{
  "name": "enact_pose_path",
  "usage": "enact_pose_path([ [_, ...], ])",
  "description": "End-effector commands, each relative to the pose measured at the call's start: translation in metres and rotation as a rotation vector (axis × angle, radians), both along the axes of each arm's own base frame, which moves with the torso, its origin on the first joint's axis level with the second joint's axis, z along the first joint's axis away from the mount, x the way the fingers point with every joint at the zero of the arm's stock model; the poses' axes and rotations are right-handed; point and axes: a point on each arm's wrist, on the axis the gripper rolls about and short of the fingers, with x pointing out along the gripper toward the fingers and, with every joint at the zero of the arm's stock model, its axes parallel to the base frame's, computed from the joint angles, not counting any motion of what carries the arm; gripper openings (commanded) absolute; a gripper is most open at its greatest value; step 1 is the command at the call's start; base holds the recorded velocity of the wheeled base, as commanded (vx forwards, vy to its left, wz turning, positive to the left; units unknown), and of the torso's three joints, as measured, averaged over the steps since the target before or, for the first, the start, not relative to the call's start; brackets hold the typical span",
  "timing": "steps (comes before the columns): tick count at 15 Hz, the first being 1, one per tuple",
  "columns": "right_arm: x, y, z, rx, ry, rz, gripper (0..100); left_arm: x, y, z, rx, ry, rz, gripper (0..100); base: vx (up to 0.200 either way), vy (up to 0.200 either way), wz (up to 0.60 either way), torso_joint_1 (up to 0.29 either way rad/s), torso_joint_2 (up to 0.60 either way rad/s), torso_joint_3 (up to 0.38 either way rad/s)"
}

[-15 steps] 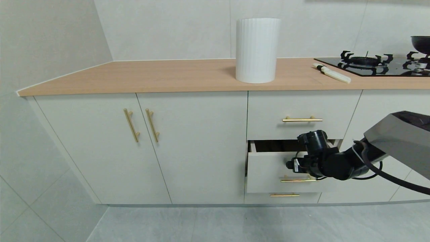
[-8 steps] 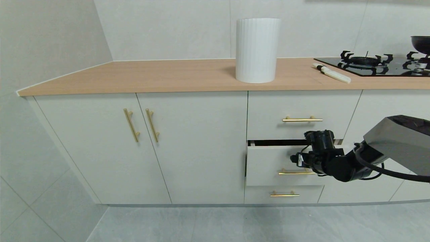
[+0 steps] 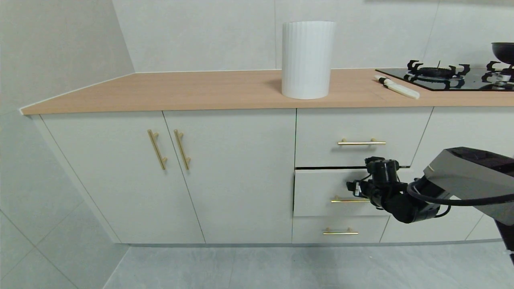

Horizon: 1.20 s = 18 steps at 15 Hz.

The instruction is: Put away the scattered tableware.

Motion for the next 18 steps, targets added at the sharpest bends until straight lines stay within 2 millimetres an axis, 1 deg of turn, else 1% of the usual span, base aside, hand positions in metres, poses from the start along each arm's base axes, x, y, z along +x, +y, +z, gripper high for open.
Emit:
enact_pose_path([
  [1, 0.004, -0.001, -0.008, 0.0, 0.008, -0.006, 100, 0.0, 0.0, 0.0, 0.0, 0.001, 0.0, 100, 0.0, 0.0, 0.0, 0.0, 0.0, 0.0],
  [6, 0.015, -0.005, -0.015, 0.019, -0.089, -0.023, 100, 0.0, 0.0, 0.0, 0.0, 0.001, 0.0, 100, 0.0, 0.0, 0.0, 0.0, 0.0, 0.0],
  [10, 0.023, -0.008, -0.016, 0.023, -0.11, -0.036, 100, 0.0, 0.0, 0.0, 0.0, 0.001, 0.0, 100, 0.0, 0.0, 0.0, 0.0, 0.0, 0.0],
  [15, 0.024, -0.009, -0.013, 0.029, -0.139, -0.037, 100, 0.0, 0.0, 0.0, 0.0, 0.001, 0.0, 100, 0.0, 0.0, 0.0, 0.0, 0.0, 0.0],
  [17, 0.022, -0.009, -0.013, 0.027, -0.133, -0.037, 100, 0.0, 0.0, 0.0, 0.0, 0.001, 0.0, 100, 0.0, 0.0, 0.0, 0.0, 0.0, 0.0],
  [18, 0.018, -0.009, -0.012, 0.025, -0.124, -0.037, 100, 0.0, 0.0, 0.0, 0.0, 0.001, 0.0, 100, 0.0, 0.0, 0.0, 0.0, 0.0, 0.0],
])
